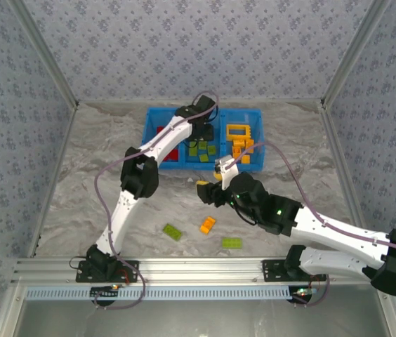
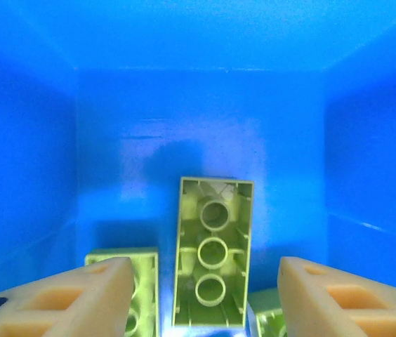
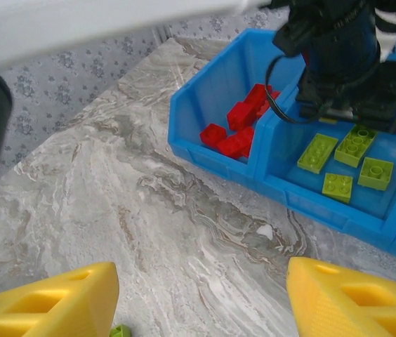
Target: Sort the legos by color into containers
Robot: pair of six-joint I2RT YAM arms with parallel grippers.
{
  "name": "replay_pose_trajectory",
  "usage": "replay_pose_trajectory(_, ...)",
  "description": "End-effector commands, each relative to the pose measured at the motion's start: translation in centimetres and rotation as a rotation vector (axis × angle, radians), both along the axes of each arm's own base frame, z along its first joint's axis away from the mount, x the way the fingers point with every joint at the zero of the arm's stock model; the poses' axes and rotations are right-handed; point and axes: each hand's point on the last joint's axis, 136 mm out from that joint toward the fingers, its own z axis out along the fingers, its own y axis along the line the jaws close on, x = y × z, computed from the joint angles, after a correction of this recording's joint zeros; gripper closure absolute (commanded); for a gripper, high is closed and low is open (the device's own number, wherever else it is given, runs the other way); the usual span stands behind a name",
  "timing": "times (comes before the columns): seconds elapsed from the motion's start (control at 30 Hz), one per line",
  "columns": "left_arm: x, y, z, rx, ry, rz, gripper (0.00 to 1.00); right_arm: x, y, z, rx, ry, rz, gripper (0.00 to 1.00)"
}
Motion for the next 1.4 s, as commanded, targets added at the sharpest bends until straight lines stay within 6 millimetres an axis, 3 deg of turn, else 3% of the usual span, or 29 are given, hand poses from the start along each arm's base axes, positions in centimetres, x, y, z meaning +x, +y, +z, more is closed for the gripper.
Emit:
replay_pose_trajectory(0.0, -1.8, 0.1, 13.7, -0.161, -0.161, 0.01, 0.43, -0.4, -1.5, -0.5, -0.043, 0.005, -0.027, 0.33)
replay_pose_trajectory(0.17, -6.9, 2.3, 23.3, -0.243, -0.267, -0.024, 0.42, -0.4, -5.0, -2.2, -0.158, 0.148, -0.179, 0.3)
replay_pose_trajectory(0.23, -10.3, 2.6, 25.6, -0.276, -0.293, -0.106, 0.41, -1.0, -5.5, -3.7, -0.176, 0.283, -0.241, 0.31)
replay_pose_trajectory(0.3, -13.9, 3.3, 26.7, -0.287, -0.319, -0.183, 0.41, -1.9, -5.7, -5.7, -0.19, 0.423, -0.312, 0.32)
replay_pose_trajectory(0.43, -21.3, 6.6, 23.8, -0.246, -0.345, -0.269, 0.37, -3.5, -4.6, -8.9, -0.156, 0.638, -0.426, 0.32)
replay_pose_trajectory(0.6, -29.8, 10.9, 18.7, -0.312, -0.261, -0.323, 0.36, -4.2, -2.6, -10.9, -0.097, 0.835, -0.564, 0.33)
replay_pose_trajectory(0.73, -35.2, 13.5, 14.8, -0.358, -0.142, -0.363, 0.36, -4.8, -0.6, -13.8, -0.082, 0.99, -0.644, 0.33)
replay_pose_trajectory(0.83, -38.3, 14.5, 13.5, -0.414, -0.07, -0.393, 0.36, -5.2, 0.5, -16.3, -0.084, 1.074, -0.676, 0.33)
replay_pose_trajectory(0.93, -40.0, 15.5, 13.1, -0.462, -0.045, -0.395, 0.36, -5.6, 0.9, -18.1, -0.101, 1.131, -0.721, 0.33)
replay_pose_trajectory(1.07, -40.8, 16.2, 12.9, -0.511, -0.056, -0.381, 0.35, -5.4, 1.7, -19.6, -0.094, 1.144, -0.734, 0.34)
replay_pose_trajectory(1.37, -40.9, 16.9, 12.7, -0.518, -0.071, -0.357, 0.35, -5.9, -0.4, -22.6, -0.129, 1.19, -0.822, 0.4)
